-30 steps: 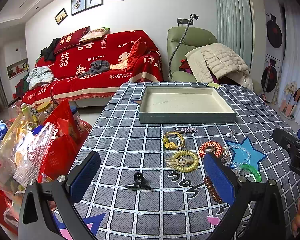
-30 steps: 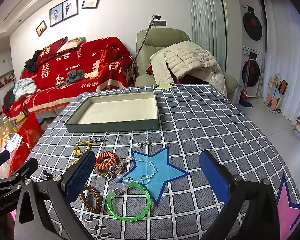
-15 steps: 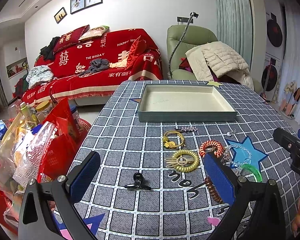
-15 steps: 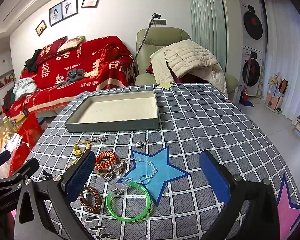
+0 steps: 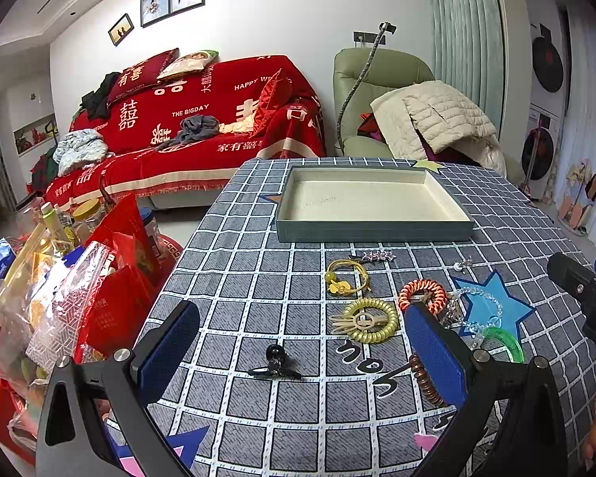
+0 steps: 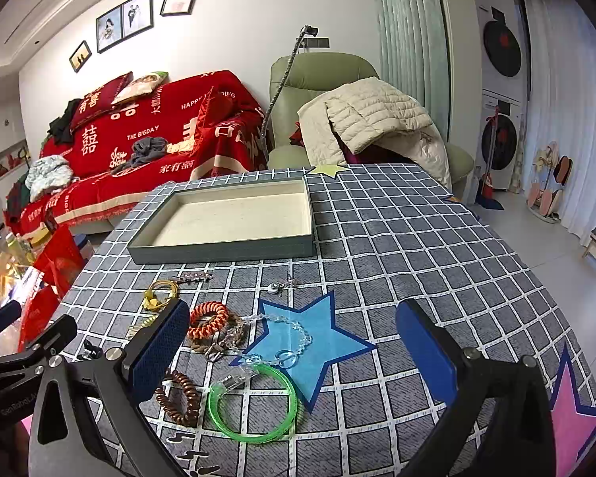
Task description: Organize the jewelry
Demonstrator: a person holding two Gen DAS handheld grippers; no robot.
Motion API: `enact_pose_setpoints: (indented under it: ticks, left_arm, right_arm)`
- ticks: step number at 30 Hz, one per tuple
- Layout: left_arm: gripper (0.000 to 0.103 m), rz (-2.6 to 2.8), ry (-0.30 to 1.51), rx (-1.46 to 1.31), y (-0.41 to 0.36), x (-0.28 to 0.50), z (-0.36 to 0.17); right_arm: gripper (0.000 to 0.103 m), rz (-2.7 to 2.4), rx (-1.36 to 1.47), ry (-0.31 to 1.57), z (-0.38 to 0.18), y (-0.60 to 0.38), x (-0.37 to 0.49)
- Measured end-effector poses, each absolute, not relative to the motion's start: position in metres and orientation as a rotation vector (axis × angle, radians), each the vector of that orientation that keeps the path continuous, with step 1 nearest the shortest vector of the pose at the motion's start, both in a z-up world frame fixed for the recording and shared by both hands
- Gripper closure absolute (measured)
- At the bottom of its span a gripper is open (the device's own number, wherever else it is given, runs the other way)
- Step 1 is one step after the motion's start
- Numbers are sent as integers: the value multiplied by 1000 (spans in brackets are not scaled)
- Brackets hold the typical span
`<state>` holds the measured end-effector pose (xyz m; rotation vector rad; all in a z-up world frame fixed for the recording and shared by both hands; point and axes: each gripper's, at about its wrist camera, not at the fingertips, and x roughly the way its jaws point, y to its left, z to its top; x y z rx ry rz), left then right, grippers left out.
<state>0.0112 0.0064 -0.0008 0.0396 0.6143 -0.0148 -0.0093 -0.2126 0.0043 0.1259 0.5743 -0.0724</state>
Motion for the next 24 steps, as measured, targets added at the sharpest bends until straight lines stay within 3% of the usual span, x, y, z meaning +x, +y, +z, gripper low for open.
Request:
enact_pose_setpoints:
  ticks: [18, 24]
  left_arm:
    - [0, -18, 626, 43, 7, 13, -6]
    - [0, -58, 733, 26, 17, 43, -21]
  right_arm:
    - [0, -74, 131, 596, -2, -219, -6]
    - [0, -50, 124, 671, -9, -225, 16]
